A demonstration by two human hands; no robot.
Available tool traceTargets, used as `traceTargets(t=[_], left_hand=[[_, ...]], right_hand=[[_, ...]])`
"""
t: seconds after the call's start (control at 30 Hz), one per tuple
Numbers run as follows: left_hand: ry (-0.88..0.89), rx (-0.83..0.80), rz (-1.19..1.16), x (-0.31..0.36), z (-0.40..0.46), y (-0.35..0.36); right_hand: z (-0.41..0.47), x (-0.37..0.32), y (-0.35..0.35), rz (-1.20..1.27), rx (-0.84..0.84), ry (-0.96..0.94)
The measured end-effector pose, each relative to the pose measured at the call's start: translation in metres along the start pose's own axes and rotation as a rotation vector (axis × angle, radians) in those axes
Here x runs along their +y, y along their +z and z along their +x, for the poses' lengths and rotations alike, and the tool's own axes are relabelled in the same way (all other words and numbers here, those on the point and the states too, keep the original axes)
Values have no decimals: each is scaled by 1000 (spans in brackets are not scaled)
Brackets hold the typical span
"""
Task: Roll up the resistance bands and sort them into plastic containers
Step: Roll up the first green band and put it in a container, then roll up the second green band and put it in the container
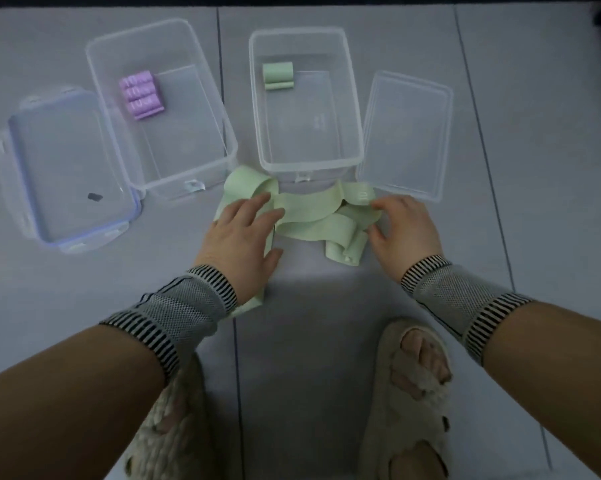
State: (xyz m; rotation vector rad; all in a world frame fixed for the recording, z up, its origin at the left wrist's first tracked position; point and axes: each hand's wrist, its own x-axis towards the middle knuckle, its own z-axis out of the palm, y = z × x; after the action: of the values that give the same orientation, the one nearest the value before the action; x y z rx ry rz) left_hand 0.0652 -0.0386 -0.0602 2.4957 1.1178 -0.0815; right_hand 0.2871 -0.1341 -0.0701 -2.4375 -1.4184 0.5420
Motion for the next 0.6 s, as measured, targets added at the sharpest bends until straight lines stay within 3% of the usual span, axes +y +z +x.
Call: traceTargets(t=[0.2,0.37,0.6], left_hand=[[-47,8,-84,15,45,9],[-142,-18,-289,29,53,9],[-284,-17,-597,45,59,15]], right_hand=[[33,1,11,-49,-14,69],[42,1,19,3,-44,178],[31,-19,22,64,-69,-26]])
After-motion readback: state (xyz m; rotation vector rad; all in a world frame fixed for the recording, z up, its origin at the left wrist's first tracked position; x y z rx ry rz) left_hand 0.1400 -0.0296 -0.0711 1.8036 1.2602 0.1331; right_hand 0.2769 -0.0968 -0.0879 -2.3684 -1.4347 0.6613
